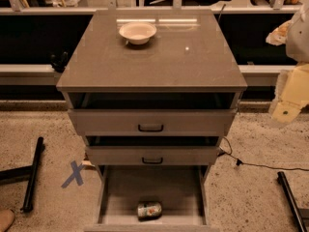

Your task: Pick 7up can from bottom drawer and place on counter

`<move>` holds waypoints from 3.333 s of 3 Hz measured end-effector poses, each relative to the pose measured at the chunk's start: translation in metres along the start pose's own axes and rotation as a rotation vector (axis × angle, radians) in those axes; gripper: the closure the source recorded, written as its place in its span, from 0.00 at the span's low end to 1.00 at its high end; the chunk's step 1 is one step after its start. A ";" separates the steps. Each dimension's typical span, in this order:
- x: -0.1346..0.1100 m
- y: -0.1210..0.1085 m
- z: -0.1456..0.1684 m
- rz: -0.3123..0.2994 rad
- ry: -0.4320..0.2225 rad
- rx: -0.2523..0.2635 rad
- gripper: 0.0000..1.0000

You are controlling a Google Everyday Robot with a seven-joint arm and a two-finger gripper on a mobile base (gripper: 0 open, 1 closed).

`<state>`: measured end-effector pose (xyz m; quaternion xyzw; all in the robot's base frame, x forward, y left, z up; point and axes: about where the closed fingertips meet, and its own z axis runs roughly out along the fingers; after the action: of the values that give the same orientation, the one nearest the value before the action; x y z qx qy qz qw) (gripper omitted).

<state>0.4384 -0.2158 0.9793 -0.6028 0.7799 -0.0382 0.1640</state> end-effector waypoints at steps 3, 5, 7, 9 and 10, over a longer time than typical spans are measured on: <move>-0.008 0.029 0.061 -0.062 -0.107 -0.078 0.00; -0.016 0.055 0.103 -0.080 -0.172 -0.149 0.00; 0.000 0.076 0.183 -0.173 -0.165 -0.207 0.00; 0.005 0.123 0.329 -0.272 -0.173 -0.241 0.00; 0.005 0.124 0.328 -0.273 -0.172 -0.243 0.00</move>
Offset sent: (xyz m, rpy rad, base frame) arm 0.0110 0.0166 -0.1311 0.1392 0.0736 0.1113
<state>0.4219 -0.1416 0.6367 -0.7193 0.6730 0.0859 0.1497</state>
